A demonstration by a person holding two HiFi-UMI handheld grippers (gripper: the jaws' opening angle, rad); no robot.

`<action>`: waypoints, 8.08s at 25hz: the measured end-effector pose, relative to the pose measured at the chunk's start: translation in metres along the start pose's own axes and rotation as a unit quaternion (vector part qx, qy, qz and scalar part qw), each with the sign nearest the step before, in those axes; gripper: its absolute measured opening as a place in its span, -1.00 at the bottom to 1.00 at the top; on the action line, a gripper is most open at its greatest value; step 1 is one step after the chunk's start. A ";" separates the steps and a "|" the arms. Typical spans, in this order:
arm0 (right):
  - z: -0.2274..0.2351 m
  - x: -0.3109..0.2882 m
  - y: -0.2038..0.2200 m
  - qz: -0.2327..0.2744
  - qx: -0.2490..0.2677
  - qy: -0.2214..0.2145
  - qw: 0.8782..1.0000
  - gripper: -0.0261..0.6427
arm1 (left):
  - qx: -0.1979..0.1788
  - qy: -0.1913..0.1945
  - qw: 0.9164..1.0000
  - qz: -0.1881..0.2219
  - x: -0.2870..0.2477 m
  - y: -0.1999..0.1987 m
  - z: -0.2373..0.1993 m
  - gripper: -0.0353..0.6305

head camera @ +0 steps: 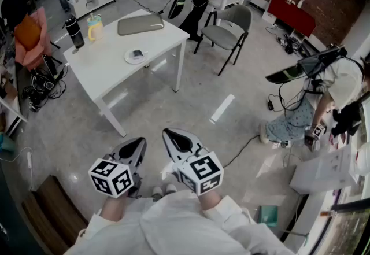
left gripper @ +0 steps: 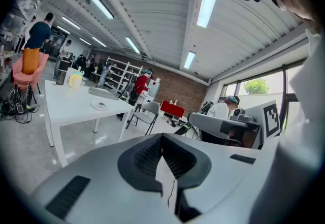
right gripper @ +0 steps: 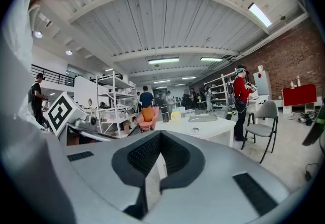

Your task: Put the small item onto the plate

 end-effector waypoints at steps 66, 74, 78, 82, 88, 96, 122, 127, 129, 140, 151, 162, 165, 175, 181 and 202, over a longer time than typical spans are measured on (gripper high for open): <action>0.106 -0.237 -0.024 -0.049 -0.062 -0.022 0.997 -0.91 | 0.061 0.020 0.998 -0.030 -0.144 -0.048 -0.206 -0.88; 0.108 -0.282 -0.029 -0.056 -0.050 -0.016 0.997 -0.91 | 0.057 0.054 0.996 -0.044 -0.169 -0.054 -0.246 -0.88; 0.121 -0.291 -0.028 -0.061 -0.057 -0.002 0.997 -0.91 | 0.063 0.059 0.995 -0.052 -0.178 -0.051 -0.257 -0.87; 0.132 -0.305 -0.028 -0.061 -0.063 0.005 0.996 -0.91 | 0.063 0.057 0.995 -0.059 -0.186 -0.051 -0.269 -0.88; 0.147 -0.341 -0.033 -0.068 -0.069 -0.006 0.995 -0.91 | 0.064 0.044 0.995 -0.067 -0.206 -0.059 -0.300 -0.88; 0.191 -0.390 -0.051 -0.082 -0.070 -0.011 0.994 -0.91 | 0.072 0.031 0.995 -0.069 -0.252 -0.077 -0.341 -0.88; 0.350 -0.522 -0.118 -0.147 -0.042 -0.085 0.985 -0.91 | 0.101 -0.052 0.992 -0.062 -0.417 -0.140 -0.438 -0.88; 0.355 -0.532 -0.117 -0.152 -0.047 -0.100 0.982 -0.91 | 0.101 -0.066 0.991 -0.065 -0.418 -0.141 -0.446 -0.88; 0.356 -0.535 -0.116 -0.155 -0.051 -0.104 0.981 -0.91 | 0.102 -0.071 0.990 -0.066 -0.418 -0.141 -0.449 -0.88; 0.351 -0.541 -0.110 -0.166 -0.050 -0.107 0.979 -0.91 | 0.103 -0.065 0.990 -0.076 -0.418 -0.135 -0.448 -0.88; 0.330 -0.555 -0.108 -0.167 -0.045 -0.096 0.980 -0.91 | 0.105 -0.055 0.990 -0.078 -0.401 -0.136 -0.467 -0.88; 0.323 -0.556 -0.095 -0.190 -0.063 -0.070 0.977 -0.91 | 0.115 -0.055 0.987 -0.095 -0.390 -0.127 -0.479 -0.88; 0.322 -0.558 -0.088 -0.197 -0.073 -0.067 0.975 -0.91 | 0.123 -0.060 0.985 -0.102 -0.386 -0.120 -0.483 -0.87; 0.318 -0.561 -0.064 -0.225 -0.106 -0.068 0.966 -0.91 | 0.156 -0.074 0.976 -0.134 -0.376 -0.092 -0.491 -0.87; 0.324 -0.566 -0.047 -0.241 -0.119 -0.056 0.962 -0.91 | 0.170 -0.075 0.970 -0.155 -0.376 -0.072 -0.501 -0.87; 0.354 -0.572 -0.004 -0.279 -0.181 -0.017 0.943 -0.90 | 0.247 -0.071 0.948 -0.190 -0.375 -0.024 -0.523 -0.87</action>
Point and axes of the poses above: the fingertips, and each gripper's own axes: x backward along the fingers, z to its right, y out of its underside, the point moved 5 cm from there along x, backward along the fingers, and after that the axes turned 12 degrees about -x, right-handed, at the moved point
